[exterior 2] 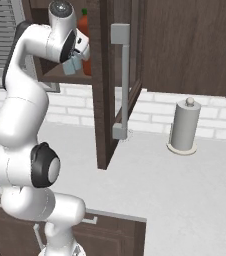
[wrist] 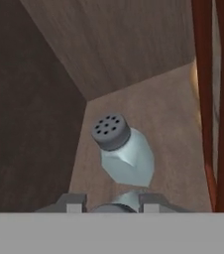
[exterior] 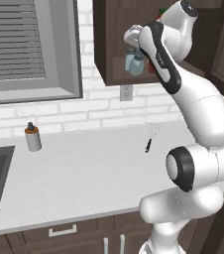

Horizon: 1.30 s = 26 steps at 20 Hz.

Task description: Put the shaker and condiment bottle from the counter next to their counterparts in the cabinet.

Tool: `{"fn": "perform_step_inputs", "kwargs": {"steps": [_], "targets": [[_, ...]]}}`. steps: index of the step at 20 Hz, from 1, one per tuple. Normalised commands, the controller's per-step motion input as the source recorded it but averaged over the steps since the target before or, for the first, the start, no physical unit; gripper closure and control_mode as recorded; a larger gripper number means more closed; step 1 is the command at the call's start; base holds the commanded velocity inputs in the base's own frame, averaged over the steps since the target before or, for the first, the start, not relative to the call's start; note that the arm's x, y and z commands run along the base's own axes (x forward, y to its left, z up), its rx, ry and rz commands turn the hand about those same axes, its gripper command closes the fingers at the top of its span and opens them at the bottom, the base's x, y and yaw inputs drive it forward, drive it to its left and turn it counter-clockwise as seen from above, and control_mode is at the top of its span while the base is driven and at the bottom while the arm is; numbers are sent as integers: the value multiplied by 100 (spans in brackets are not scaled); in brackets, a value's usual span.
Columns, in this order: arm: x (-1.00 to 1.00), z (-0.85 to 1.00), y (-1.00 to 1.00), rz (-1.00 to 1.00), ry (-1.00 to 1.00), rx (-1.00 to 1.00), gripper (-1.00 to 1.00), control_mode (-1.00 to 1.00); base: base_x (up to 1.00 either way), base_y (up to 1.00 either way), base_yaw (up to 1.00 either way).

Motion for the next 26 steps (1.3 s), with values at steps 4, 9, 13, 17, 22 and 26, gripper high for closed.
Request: {"fn": "perform_step_inputs", "kwargs": {"steps": [4,9,13,17,22,26], "targets": [[0,0,0,6,0,0,-100,-100,0,0,0],[0,0,0,6,0,0,-100,-100,0,0,0],[-6,0,0,4,0,0,-100,-100,0,0,0],[-20,0,0,2,0,0,-100,-100,0,0,0],[-26,0,0,2,0,0,-100,-100,0,0,0],[-34,0,0,0,0,0,-100,-100,0,0,0]]}}
